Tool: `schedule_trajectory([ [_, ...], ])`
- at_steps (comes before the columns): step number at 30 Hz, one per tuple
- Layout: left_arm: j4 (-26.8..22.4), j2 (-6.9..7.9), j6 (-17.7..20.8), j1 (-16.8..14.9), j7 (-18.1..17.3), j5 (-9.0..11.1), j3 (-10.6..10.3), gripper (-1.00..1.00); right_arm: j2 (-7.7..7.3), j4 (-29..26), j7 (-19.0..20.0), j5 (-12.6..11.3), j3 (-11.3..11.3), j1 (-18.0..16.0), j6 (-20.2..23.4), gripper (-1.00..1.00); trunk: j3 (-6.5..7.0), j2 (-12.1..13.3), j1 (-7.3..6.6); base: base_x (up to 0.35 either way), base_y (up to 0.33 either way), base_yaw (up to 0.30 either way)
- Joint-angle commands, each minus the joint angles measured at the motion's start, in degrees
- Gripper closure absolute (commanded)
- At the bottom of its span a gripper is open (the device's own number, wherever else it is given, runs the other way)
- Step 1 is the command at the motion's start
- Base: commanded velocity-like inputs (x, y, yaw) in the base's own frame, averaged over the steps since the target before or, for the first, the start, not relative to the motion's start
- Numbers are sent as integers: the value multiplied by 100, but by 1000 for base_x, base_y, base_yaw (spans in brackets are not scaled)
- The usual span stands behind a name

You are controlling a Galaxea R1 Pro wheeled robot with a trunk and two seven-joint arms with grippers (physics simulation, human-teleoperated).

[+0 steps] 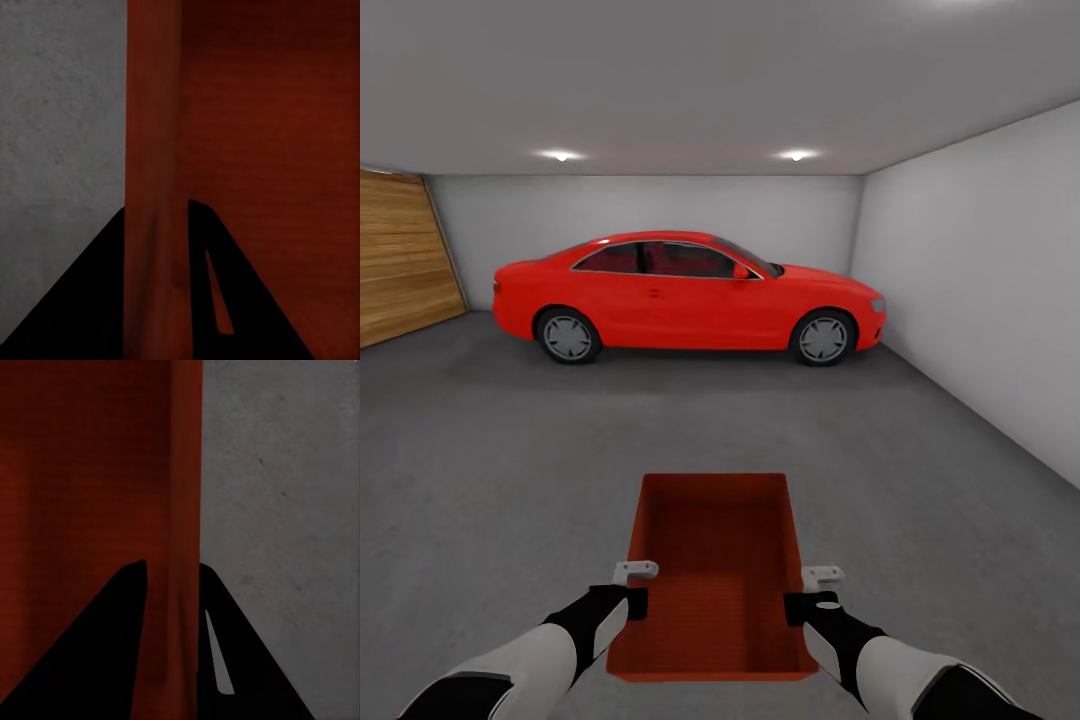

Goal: Move the two storage containers from the living room to the garage. In the garage, place one container on the floor and stack the other container on top of it (either order is fine).

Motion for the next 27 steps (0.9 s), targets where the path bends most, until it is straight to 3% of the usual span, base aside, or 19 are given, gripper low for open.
schedule_trajectory([
  [1, -33, -3, 3, -4, 35, -29, 34, 100, 33, 15, 11, -138, 102, -1, 2, 100, -8, -9, 6, 320, 0, 0],
  [27, -33, -3, 2, -4, 35, -29, 32, 100, 29, 15, 11, -138, 102, -1, -3, 100, -8, -9, 6, 320, 0, 0],
])
